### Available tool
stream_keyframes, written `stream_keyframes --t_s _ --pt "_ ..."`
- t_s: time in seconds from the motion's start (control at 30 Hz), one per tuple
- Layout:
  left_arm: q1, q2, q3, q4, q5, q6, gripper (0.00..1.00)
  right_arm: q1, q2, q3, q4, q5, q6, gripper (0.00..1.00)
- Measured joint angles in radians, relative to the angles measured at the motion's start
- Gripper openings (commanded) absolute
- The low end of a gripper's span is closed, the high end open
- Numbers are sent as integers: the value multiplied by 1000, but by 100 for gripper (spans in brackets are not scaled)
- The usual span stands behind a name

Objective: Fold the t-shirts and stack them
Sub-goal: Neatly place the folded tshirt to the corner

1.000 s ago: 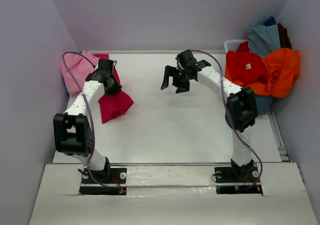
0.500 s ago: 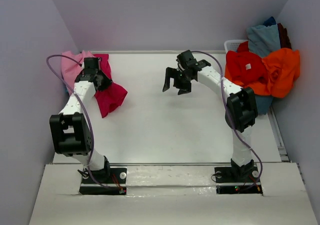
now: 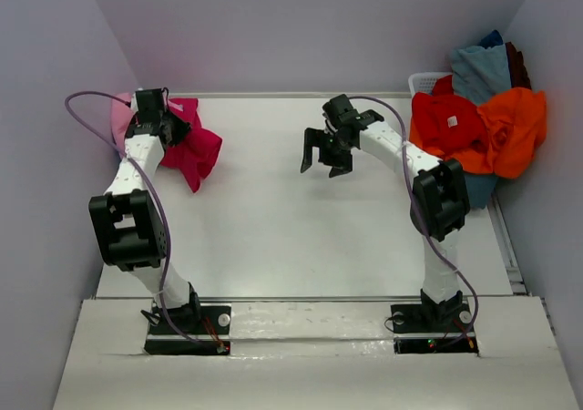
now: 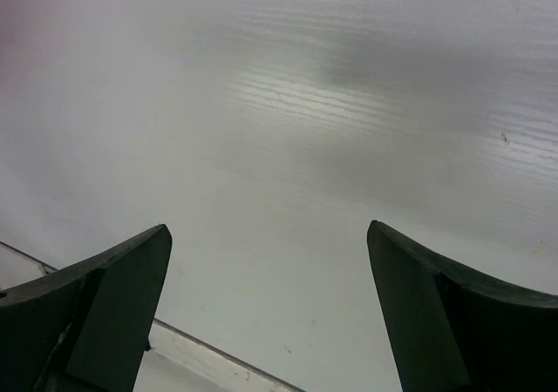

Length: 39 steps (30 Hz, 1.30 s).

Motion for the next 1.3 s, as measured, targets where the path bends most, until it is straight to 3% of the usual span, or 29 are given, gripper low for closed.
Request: stream_keyframes --t_s 0.6,1.3 --pt "102 175 242 108 -3 -117 6 0 -39 -56 -74 51 -17 100" --pt "136 323 417 140 -214 -160 6 2 -39 6 -164 87 -50 100"
